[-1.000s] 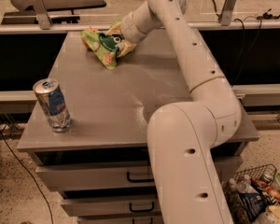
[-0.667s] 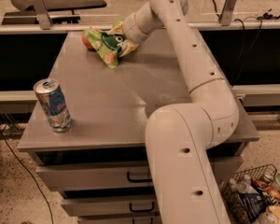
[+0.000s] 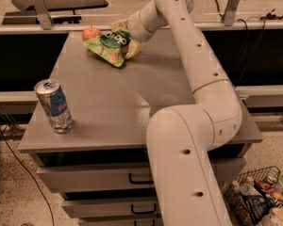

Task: Move green rice chip bag near apple

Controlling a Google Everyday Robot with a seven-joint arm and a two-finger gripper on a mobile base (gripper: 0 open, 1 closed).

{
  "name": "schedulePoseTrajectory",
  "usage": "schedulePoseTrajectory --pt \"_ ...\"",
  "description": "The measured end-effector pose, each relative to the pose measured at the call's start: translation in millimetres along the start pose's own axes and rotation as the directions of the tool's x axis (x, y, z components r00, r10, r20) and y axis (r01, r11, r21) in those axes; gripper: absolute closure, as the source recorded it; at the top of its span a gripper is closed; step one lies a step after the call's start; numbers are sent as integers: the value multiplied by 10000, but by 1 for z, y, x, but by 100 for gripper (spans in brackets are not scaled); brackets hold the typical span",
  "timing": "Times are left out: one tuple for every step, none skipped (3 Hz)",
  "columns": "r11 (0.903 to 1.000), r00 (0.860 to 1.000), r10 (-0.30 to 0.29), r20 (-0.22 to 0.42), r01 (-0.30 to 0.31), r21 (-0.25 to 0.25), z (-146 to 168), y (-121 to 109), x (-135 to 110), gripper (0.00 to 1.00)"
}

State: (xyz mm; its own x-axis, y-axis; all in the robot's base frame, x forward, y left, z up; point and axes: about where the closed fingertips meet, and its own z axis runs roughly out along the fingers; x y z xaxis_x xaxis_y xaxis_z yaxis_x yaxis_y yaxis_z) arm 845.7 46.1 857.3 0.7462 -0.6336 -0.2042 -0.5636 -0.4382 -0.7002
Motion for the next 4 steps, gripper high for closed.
schedulePoseTrajectory --pt "10000 10000 0 -4 0 -1 -6 -6 -2 0" --pt "10000 10000 -1 -8 1 2 -10 -8 -4 0" --pt "10000 10000 0 -11 0 4 -12 -9 -6 0" --pt "10000 10000 2 -12 -2 4 -13 -9 -7 0"
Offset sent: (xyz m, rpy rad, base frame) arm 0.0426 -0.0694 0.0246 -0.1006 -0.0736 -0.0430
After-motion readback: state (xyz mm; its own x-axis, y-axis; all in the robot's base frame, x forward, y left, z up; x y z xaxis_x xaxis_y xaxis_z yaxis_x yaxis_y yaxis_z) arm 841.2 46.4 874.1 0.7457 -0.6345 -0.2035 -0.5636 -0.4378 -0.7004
